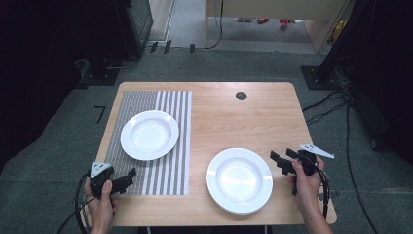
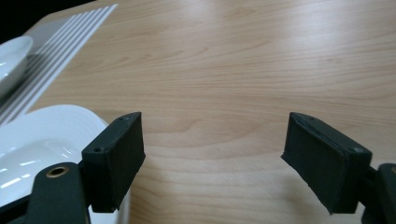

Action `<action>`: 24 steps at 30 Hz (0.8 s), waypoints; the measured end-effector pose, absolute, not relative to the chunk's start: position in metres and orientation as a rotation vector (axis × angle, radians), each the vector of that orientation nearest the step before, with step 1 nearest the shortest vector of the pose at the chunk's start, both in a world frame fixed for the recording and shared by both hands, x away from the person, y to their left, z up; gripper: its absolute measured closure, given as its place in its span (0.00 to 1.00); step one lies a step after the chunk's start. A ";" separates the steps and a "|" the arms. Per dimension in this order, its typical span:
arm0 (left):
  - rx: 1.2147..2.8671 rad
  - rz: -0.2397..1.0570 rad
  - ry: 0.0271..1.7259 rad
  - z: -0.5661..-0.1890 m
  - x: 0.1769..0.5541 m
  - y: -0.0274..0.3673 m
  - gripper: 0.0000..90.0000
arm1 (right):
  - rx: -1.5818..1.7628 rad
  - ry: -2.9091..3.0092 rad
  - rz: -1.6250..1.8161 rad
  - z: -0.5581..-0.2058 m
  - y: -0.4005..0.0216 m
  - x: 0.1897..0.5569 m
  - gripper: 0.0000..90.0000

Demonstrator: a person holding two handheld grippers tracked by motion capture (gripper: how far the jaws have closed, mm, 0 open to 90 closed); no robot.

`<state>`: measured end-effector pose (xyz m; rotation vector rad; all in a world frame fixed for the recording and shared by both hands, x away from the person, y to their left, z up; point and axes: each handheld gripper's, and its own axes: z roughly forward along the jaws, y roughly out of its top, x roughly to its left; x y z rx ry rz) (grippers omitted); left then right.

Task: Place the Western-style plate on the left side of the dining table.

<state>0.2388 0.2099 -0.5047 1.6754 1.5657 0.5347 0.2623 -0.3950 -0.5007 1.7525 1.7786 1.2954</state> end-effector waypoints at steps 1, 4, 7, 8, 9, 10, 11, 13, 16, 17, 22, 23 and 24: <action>1.683 0.549 1.572 -0.505 0.238 0.213 0.13 | 1.759 1.775 1.289 -0.502 -0.398 0.260 0.23; 1.698 0.575 1.580 -0.506 0.235 0.217 0.13 | 1.775 1.760 1.263 -0.505 -0.409 0.255 0.23; 1.725 0.610 1.589 -0.507 0.233 0.220 0.13 | 1.790 1.752 1.227 -0.509 -0.418 0.248 0.22; 1.731 0.613 1.591 -0.508 0.232 0.221 0.13 | 1.790 1.750 1.212 -0.510 -0.421 0.246 0.22; 1.736 0.618 1.594 -0.508 0.232 0.223 0.13 | 1.794 1.745 1.198 -0.511 -0.424 0.243 0.22; 1.740 0.623 1.597 -0.509 0.231 0.224 0.13 | 1.795 1.742 1.190 -0.511 -0.427 0.240 0.22; 1.744 0.629 1.599 -0.509 0.231 0.225 0.13 | 1.799 1.737 1.179 -0.512 -0.429 0.238 0.22; 1.756 0.651 1.604 -0.511 0.230 0.226 0.13 | 1.792 1.735 1.136 -0.513 -0.433 0.233 0.22; 1.773 0.673 1.607 -0.512 0.230 0.226 0.13 | 1.774 1.740 1.077 -0.514 -0.436 0.227 0.22; 1.781 0.680 1.607 -0.512 0.230 0.225 0.13 | 1.768 1.744 1.048 -0.514 -0.436 0.225 0.22; 1.826 0.717 1.597 -0.515 0.230 0.219 0.13 | 1.753 1.766 0.945 -0.519 -0.436 0.220 0.21; 1.834 0.722 1.596 -0.516 0.231 0.218 0.13 | 1.749 1.772 0.932 -0.520 -0.435 0.219 0.21; 1.847 0.731 1.597 -0.517 0.231 0.217 0.13 | 1.739 1.783 0.911 -0.522 -0.434 0.219 0.21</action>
